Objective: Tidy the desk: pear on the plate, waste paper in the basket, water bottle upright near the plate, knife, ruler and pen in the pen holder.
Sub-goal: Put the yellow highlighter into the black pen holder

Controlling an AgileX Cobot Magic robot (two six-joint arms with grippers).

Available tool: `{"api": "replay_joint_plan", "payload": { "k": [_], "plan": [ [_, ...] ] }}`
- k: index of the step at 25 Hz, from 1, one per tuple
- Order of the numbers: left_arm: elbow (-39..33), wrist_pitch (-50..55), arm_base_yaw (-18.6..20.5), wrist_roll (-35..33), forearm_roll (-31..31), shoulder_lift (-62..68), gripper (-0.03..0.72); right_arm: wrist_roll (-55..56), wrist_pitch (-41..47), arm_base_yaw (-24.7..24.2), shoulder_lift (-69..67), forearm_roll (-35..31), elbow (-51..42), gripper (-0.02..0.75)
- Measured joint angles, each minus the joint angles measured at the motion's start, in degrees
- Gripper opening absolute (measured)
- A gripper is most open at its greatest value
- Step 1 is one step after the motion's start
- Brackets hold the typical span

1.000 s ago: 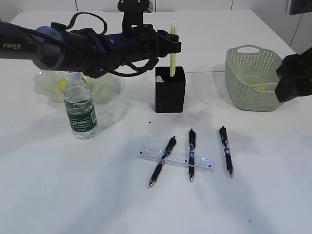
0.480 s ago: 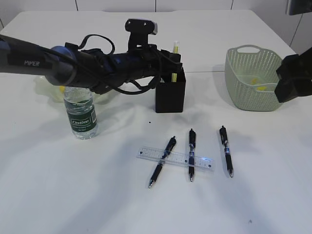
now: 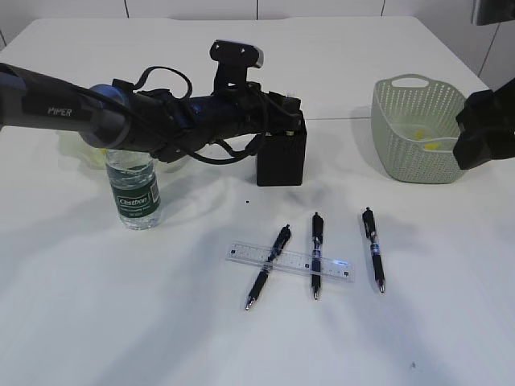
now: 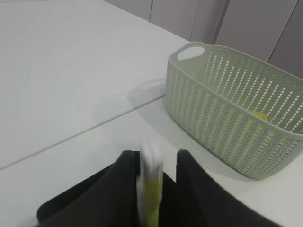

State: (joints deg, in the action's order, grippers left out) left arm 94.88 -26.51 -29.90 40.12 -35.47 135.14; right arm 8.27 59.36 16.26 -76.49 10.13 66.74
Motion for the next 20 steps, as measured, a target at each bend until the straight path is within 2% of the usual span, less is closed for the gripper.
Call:
{"api": "replay_joint_plan", "payload": {
  "k": [5,13,20],
  "plan": [
    [0.0,-0.1,0.0,0.0,0.0,0.0,0.300,-0.1,0.0,0.0,0.0,0.0,0.0,0.556],
    [0.1,2.6,0.0,0.0,-0.8,-2.4,0.309,-0.1,0.0,0.0,0.0,0.0,0.0,0.556],
    [0.1,11.6,0.0,0.0,-2.3,-9.4,0.309,-0.1,0.0,0.0,0.0,0.0,0.0,0.556]
  ]
}}
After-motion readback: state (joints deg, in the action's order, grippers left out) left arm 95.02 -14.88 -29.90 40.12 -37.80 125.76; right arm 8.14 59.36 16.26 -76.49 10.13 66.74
